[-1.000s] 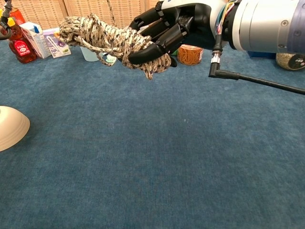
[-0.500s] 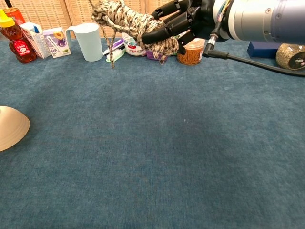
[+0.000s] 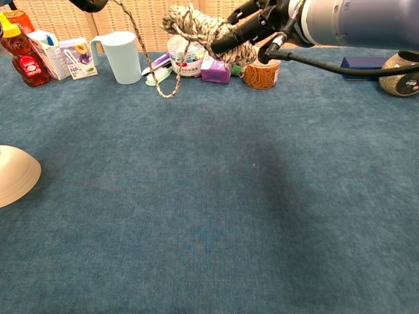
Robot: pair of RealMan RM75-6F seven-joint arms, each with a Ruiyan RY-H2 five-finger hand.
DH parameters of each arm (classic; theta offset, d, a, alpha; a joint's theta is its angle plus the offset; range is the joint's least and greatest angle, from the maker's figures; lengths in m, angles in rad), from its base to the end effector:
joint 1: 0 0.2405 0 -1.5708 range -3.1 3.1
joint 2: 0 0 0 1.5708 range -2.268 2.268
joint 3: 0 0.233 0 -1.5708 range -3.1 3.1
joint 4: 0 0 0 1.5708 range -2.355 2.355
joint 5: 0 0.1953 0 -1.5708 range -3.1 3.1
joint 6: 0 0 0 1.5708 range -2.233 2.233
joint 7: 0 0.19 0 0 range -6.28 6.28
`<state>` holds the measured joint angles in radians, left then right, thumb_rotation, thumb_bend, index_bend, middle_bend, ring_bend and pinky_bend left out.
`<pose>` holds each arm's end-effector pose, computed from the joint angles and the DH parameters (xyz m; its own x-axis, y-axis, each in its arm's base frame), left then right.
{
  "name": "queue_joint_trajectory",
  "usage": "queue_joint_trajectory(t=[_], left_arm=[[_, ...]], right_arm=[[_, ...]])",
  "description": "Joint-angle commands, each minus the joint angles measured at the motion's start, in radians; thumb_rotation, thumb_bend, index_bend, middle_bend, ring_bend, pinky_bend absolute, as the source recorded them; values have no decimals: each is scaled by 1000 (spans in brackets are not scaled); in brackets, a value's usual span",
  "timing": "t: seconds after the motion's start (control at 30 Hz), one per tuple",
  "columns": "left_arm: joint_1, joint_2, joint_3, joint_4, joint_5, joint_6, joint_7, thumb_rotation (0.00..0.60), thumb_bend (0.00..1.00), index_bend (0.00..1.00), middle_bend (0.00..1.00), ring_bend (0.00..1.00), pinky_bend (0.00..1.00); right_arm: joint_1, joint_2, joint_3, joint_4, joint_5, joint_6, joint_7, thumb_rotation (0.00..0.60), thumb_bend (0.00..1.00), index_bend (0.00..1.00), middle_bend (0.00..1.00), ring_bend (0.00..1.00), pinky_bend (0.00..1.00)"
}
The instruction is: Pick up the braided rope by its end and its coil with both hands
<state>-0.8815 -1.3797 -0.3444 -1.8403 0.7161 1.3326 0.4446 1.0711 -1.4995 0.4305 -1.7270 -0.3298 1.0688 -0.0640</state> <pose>-0.0570 0.3911 0.0901 0.1546 0.0334 0.9874 0.9766 -0.1564 -0.1476 -0.0175 -0.4023 0.0085 -0.3615 -0.3780 0.8523 -0.9292 0.0702 -0.3629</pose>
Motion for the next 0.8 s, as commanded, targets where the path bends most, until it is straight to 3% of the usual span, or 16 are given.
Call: queue_joint_trajectory(t=[0.03,0.3,0.6,0.67,0.8], left_arm=[[24,45,6,-117,44,21,16,600,449,554,0,0,70],[29,84,-24,-276,61,43,44,600,449,554,0,0,70],[-32,58,-132,-328,-1,87,80,600,449,554,0,0,70],[-62,33,-177,-337,-49,97,78,600,449,554,0,0,70],[-96,4,-209,-335,-104,119,97,600,449,554,0,0,70]], right_arm=[[35,-58,-6,65,46,48,-76,600,559,608,556,490,747],[33,-105,-4,104,54,55,-135,600,560,608,557,491,748],[13,-96,-51,68,3,-32,-190,600,560,610,559,492,748],[11,-83,-75,40,-25,-82,-206,600,560,610,559,493,748],[7,-79,-93,22,-67,-111,-214,600,560,610,559,493,748]])
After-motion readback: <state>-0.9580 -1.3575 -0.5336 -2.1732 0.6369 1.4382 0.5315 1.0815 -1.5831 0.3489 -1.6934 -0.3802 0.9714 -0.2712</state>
